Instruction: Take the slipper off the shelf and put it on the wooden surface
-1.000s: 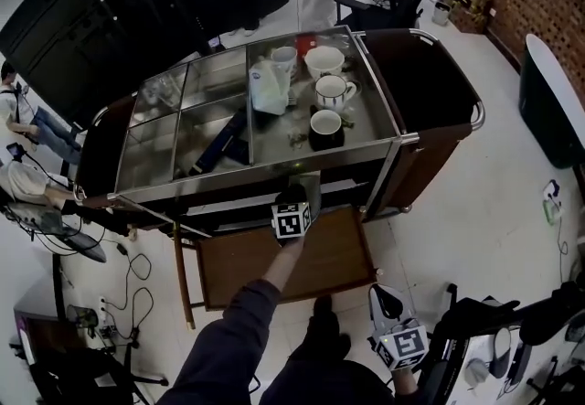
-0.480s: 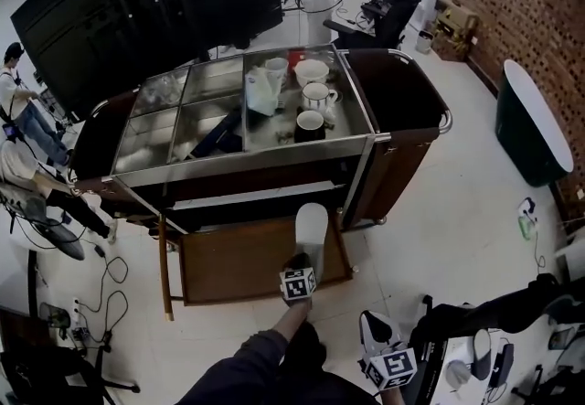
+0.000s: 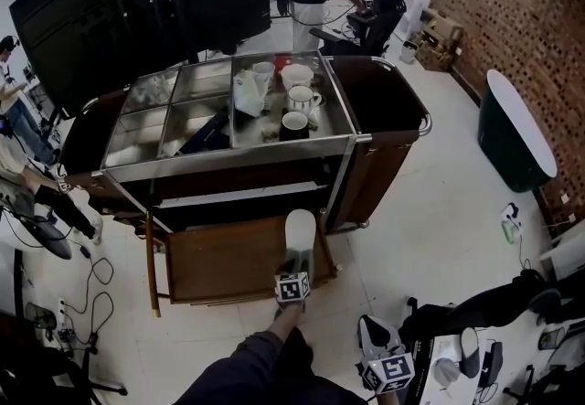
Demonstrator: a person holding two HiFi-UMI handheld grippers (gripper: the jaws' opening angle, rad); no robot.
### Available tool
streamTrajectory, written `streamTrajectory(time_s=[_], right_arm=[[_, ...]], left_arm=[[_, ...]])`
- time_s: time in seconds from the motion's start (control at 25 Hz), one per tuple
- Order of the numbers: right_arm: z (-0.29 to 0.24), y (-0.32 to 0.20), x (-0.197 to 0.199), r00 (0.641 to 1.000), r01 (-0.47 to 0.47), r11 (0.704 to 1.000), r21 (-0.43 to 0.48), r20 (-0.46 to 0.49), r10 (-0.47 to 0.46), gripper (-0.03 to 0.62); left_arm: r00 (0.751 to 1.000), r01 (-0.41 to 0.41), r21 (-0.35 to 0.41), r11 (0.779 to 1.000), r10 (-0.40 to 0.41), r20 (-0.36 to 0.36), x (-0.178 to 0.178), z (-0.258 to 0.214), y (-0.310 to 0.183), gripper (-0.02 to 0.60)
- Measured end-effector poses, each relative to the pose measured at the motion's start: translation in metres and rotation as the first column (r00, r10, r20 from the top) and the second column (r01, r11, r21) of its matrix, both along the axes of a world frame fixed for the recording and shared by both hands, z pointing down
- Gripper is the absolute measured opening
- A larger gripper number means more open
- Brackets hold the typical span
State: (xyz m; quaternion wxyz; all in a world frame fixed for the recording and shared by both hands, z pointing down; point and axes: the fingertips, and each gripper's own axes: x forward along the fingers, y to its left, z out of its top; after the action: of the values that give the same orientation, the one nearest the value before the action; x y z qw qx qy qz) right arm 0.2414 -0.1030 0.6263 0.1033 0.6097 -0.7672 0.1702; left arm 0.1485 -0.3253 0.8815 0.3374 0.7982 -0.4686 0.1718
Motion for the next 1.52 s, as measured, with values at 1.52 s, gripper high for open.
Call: streamTrajectory(time_s=[1.52], right_arm=[[-0.005, 0.127, -0.215, 0.951, 0.308, 0.951, 0.016, 0.028, -0.308, -0.003]], left_arm=[[0.988, -0.019, 0.360, 0.933, 0.071, -0.134, -0.212, -0.254, 0.325, 0.123]])
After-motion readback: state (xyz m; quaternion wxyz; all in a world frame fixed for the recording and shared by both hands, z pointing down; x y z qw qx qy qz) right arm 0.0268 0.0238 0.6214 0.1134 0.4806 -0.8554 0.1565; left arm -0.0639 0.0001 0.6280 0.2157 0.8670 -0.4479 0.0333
